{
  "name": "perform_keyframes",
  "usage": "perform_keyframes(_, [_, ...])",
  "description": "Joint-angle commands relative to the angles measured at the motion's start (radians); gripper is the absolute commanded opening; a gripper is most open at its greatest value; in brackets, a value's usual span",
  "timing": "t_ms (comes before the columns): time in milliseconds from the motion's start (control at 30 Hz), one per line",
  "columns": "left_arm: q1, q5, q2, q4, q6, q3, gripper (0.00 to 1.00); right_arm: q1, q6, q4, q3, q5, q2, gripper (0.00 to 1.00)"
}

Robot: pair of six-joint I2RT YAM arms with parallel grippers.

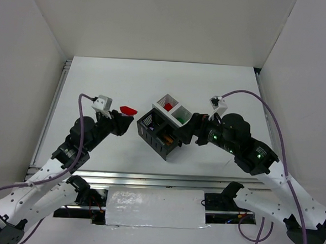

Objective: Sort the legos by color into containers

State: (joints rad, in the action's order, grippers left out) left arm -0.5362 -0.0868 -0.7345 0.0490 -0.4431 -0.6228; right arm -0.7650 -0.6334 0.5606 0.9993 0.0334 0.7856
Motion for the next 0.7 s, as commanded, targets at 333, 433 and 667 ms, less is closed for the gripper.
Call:
perform_keyframes(333, [-0.291, 0.279, -0.109, 0.011, 0.288, -0.118, 0.0, -0.014, -0.086, -0.062, 0.193, 0.129, 0.285, 0.97])
perform_keyframes(433, [-0.324, 0.256, -0.138, 0.008, 0.308, -0.14, 0.0, -0.037, -0.081, -0.053, 0.185, 0.137, 0.319, 0.95])
perform_keyframes(667, [-0.343, 0.269, -0.204, -0.001, 0.328, -0.187, 0.0, -0.074, -0.068, -0.102, 0.137, 0.201, 0.357, 0.77])
